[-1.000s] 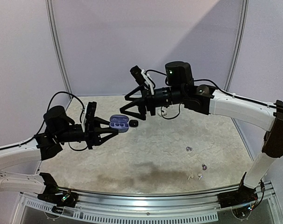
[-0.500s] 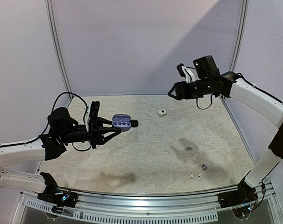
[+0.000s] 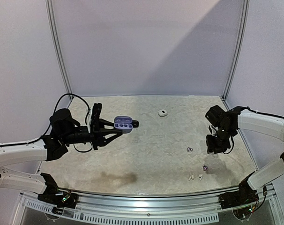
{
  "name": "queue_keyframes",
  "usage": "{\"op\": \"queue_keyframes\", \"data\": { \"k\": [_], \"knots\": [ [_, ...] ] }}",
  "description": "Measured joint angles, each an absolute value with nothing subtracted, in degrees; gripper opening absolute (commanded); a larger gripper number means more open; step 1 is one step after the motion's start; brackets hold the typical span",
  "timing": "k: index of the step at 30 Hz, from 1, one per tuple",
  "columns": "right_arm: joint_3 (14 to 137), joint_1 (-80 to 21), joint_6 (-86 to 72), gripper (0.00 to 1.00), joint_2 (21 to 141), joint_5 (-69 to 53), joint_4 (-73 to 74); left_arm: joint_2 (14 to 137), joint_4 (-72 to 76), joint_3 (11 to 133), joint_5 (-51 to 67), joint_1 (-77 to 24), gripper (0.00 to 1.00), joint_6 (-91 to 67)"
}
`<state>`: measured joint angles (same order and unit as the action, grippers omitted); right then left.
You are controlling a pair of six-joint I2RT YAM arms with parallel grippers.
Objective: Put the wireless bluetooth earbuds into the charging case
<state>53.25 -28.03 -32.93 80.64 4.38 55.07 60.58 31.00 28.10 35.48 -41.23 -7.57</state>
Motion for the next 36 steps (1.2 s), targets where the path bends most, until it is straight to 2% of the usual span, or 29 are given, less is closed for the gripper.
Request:
{"op": "queue_keyframes", "data": {
  "k": [15, 29, 36],
  "knots": [
    [48.14, -24.95, -30.09, 0.31, 83.33, -1.91, 49.12, 61.14, 32.82, 26.37, 42.70, -41.23, 0.00, 0.08],
    [47.03, -24.95, -28.60, 0.26, 85.12, -3.97, 49.32, 61.17, 33.17, 26.37, 43.29, -41.23, 0.00, 1.52],
    [43.92, -24.95, -29.80, 0.26, 81.80, -5.17, 49.56, 61.17, 33.12, 26.39, 43.29, -41.23, 0.00, 2.17]
  ]
}}
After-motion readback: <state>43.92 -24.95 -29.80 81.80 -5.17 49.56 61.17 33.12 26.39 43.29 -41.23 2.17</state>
